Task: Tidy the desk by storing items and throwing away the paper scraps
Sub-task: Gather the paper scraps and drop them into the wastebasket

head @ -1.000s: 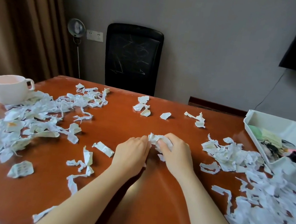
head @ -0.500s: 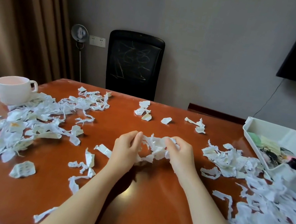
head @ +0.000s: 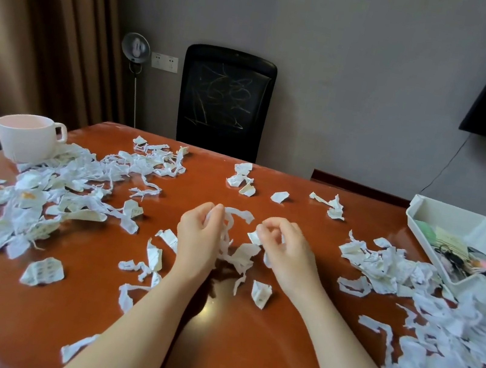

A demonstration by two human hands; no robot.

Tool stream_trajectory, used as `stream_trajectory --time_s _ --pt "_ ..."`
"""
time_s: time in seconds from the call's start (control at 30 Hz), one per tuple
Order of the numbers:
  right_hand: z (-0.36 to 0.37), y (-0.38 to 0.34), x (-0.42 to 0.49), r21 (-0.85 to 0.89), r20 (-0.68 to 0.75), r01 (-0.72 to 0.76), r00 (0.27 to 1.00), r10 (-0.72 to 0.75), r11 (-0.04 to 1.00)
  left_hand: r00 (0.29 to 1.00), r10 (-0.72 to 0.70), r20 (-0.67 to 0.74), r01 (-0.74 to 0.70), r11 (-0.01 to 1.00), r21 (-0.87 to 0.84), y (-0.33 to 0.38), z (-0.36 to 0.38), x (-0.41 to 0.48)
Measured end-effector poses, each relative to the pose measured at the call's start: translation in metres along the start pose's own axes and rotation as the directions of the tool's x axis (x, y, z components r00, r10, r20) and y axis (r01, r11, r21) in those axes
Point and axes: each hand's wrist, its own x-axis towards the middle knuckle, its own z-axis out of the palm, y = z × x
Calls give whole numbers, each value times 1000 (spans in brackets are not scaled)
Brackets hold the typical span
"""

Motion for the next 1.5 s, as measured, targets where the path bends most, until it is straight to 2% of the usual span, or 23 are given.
stream_trajectory --time_s 0.13,0.23,0.37,0.67,0.83,0.97,1.1,1.17,1.27,1.37,1.5 --pt "3 -10 -8 -210 175 108 982 -72 972 1000 19 -24 -19 1000 23 -3 -4 0" --pt "9 -13 -14 -364 279 194 956 -92 911 997 23 -74 -20 999 48 -7 -3 2" --pt "20 -11 -14 -502 263 226 959 -101 835 986 30 -162 -24 999 42 -3 -3 2" --pt "19 -3 -7 -450 164 301 953 -253 841 982 60 -180 -58 998 17 -1 -5 1" --pt "20 2 -5 -425 122 309 951 -284 851 982 8 -186 -3 1000 27 3 -6 0" --pt "16 5 -2 -327 125 279 960 -251 903 972 -54 -228 54 999 -5 7 -8 0" --pt "0 6 -1 -59 110 161 982 -153 985 954 -124 -273 98 989 -109 17 -10 2" --pt "-10 4 -2 44 167 114 979 -119 993 943 -181 -281 145 979 -144 23 -10 7" --pt "-21 -3 -3 185 204 123 966 -161 975 947 -181 -264 147 978 -146 28 -11 13" --pt "-24 -15 -2 294 129 125 977 -169 948 958 -179 -225 150 978 -142 40 -15 18" --pt "-26 -39 -1 380 -10 69 997 -70 923 974 -165 -154 151 983 -101 62 -29 24"
